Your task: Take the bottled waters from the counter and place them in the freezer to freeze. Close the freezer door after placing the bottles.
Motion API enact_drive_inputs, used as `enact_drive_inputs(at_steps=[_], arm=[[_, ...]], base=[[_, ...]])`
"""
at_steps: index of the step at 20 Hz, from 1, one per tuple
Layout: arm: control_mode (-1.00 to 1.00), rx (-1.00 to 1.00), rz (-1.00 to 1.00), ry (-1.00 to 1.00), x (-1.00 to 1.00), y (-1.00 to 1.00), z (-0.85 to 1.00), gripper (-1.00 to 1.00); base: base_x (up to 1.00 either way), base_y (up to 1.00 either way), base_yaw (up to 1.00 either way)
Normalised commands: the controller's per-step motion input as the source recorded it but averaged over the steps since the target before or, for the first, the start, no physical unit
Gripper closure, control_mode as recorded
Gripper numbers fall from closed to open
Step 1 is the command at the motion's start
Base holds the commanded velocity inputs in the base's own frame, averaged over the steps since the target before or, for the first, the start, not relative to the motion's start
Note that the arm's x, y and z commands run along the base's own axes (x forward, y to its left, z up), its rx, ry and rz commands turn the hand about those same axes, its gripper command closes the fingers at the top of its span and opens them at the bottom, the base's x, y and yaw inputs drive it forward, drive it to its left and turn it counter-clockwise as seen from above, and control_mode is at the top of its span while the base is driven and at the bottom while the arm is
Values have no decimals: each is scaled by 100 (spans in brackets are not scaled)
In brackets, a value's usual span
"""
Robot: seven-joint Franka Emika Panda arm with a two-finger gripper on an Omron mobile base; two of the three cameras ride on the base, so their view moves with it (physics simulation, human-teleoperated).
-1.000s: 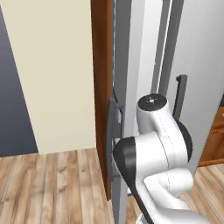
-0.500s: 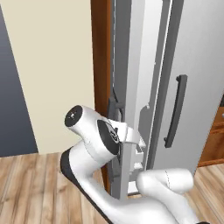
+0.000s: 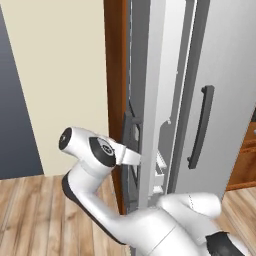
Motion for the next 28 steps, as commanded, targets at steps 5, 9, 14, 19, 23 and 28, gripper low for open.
enact_drive_inputs(at_steps=[5,9,14,19,23,28], arm=[[-100,-1,-32,0,38,0,-38,-100],[-100,-3,-30,-6,39,0,-42,-100],[-100,-2,-8,-12,29,11,-16,-100],[-100,0,0,0,7,2,0,-100],[-100,0,0,0,18,0,0,-100],[-100,0,0,0,38,0,-2,-100]], base=[[0,0,0],[0,0,0],[0,0,0],[0,0,0],[0,0,0],[0,0,0]])
